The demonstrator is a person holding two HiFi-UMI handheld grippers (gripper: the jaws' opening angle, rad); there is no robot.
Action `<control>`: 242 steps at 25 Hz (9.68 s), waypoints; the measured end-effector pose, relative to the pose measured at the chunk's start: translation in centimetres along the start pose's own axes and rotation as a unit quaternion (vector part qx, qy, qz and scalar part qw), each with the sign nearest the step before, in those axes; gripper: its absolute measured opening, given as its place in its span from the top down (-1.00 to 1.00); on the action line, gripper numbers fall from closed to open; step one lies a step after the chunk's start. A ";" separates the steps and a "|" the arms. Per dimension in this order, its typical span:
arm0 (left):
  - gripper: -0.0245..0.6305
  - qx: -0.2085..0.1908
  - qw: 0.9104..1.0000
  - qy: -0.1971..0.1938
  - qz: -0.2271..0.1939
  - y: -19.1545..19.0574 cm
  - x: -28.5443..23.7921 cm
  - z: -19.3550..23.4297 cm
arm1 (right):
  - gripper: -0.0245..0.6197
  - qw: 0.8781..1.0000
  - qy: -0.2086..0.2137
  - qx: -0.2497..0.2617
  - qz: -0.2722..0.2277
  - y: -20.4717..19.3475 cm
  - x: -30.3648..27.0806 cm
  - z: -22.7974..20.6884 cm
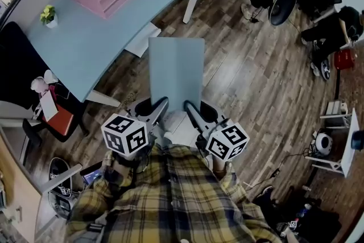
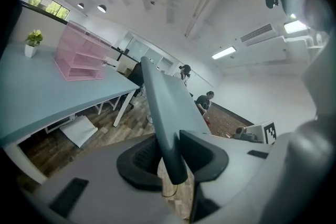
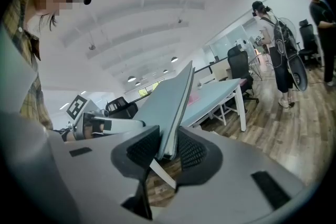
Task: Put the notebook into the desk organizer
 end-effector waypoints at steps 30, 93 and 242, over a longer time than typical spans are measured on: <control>0.61 0.027 0.999 0.024 -0.027 10.4 -6.6 19.3 | 0.64 0.999 0.012 0.022 0.032 11.2 -21.0 -3.0; 0.61 0.151 0.874 0.425 -0.182 21.7 -14.3 34.5 | 0.64 0.881 0.359 0.132 0.279 28.2 -50.4 -7.9; 0.26 -0.070 0.805 0.587 -0.052 26.1 -10.6 42.9 | 0.12 0.890 0.297 0.332 0.094 28.8 -59.6 -1.4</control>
Point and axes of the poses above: the fingertips, and each gripper's own axes: x backward along the fingers, z to its left, y out of its top, the point moved 5 cm from there along x, backward along the fingers, and after that the axes turned 15 degrees about -x, right-handed, at the moved point
